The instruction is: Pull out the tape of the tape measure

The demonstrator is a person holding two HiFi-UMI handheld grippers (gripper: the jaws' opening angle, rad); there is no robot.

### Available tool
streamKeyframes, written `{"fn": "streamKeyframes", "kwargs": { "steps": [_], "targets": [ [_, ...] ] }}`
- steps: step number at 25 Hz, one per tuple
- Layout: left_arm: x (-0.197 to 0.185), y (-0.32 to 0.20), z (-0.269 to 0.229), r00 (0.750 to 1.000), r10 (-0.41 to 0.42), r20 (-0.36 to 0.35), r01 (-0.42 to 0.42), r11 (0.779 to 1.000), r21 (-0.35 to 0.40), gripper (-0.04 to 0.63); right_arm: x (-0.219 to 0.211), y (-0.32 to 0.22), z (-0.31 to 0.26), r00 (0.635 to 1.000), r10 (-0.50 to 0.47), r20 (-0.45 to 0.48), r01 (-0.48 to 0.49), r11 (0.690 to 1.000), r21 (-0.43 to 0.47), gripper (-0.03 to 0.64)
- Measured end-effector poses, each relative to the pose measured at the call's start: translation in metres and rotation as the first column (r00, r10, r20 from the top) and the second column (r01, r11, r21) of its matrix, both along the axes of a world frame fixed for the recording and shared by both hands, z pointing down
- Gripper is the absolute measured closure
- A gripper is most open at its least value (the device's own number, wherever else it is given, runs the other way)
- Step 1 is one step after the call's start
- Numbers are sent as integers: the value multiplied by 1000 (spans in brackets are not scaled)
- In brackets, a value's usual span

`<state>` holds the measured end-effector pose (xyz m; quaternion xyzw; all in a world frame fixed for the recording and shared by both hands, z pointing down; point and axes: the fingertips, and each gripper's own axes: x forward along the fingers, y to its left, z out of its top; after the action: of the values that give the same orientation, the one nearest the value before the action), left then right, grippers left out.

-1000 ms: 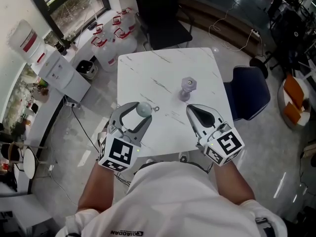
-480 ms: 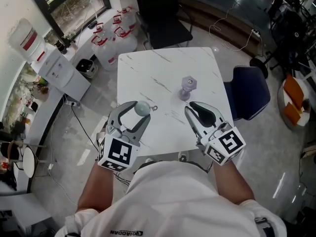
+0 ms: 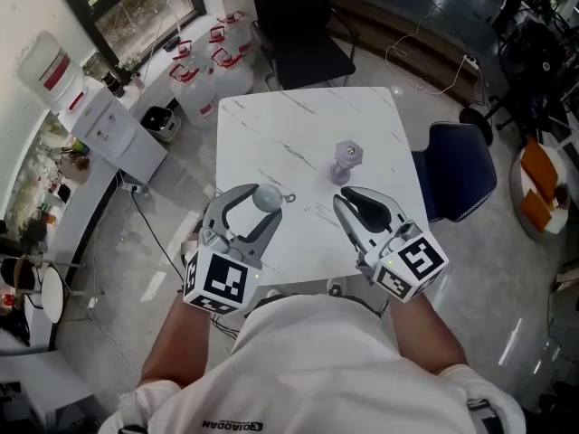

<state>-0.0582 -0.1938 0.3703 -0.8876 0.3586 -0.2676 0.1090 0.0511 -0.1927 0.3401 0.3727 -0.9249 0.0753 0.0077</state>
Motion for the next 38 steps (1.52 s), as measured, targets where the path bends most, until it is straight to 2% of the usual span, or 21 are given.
{"fn": "streamKeyframes", "kwargs": {
  "steps": [5, 10, 15, 25, 38],
  "targets": [
    [12, 2, -3, 999, 35, 0, -35, 999, 16, 373, -23, 4, -1, 995, -81, 65, 83, 996, -36, 551],
    [25, 8, -6, 997, 75, -6, -74, 997, 23, 373, -43, 11, 5, 987, -150, 51, 153, 987, -46, 545],
    [31, 10, -7, 995, 95, -8, -95, 995, 27, 373, -50, 12, 6, 976, -184, 112, 195, 977, -87, 541],
    [29, 7, -6, 996, 84, -4, -84, 996, 26, 373, -50, 12, 6, 981, -175, 83, 180, 982, -54, 597],
    [25, 6, -9, 997, 58, 45, -62, 996, 72, 373, -42, 16, 1, 990, -141, 8, 141, 990, 6, 609]
  ]
}}
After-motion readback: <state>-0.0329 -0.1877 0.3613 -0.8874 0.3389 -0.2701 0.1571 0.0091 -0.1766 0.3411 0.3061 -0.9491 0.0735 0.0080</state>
